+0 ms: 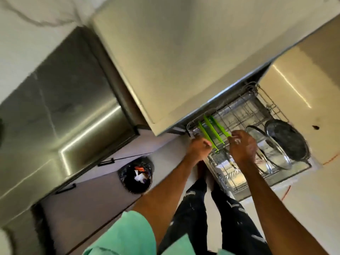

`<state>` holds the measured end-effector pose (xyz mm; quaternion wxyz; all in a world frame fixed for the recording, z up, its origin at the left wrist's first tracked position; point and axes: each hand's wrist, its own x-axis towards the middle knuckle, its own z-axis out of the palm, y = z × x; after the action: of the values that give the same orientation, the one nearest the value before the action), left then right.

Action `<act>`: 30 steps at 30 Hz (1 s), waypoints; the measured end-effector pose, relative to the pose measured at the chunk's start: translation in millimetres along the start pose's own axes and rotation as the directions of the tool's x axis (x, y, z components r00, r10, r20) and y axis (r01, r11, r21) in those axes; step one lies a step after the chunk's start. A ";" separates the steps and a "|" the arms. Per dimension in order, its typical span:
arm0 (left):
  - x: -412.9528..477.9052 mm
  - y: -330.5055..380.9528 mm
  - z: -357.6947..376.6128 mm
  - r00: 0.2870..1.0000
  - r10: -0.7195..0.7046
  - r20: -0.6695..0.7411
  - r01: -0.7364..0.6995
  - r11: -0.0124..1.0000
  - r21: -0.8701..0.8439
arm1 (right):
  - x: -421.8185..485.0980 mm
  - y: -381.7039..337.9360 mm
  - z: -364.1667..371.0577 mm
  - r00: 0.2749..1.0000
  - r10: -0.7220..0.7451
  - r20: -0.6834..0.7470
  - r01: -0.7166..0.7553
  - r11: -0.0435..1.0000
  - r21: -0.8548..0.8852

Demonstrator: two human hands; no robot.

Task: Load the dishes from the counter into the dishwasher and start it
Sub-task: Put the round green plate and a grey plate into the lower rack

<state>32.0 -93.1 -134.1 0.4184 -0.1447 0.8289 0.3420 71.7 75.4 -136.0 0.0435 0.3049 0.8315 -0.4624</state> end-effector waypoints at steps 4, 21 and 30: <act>-82.0 0.2 -42.2 0.996 0.074 -0.051 -0.079 0.990 -0.115 | -43.3 -73.4 -15.8 0.993 -0.117 0.031 0.117 0.993 0.011; -278.9 -201.2 -272.0 0.805 0.132 -0.578 -0.349 0.894 -0.281 | -277.9 -326.4 150.9 0.676 -0.640 0.364 0.622 0.761 0.183; -356.4 -367.0 -375.9 0.687 -0.081 -0.722 -0.349 0.835 -0.426 | -397.8 -403.0 291.9 0.469 -0.696 0.544 0.730 0.652 0.205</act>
<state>218.3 -633.9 141.2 -0.0218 -0.3119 0.8046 0.5048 112.3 -498.3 138.1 0.1061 -0.2266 0.8389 -0.4835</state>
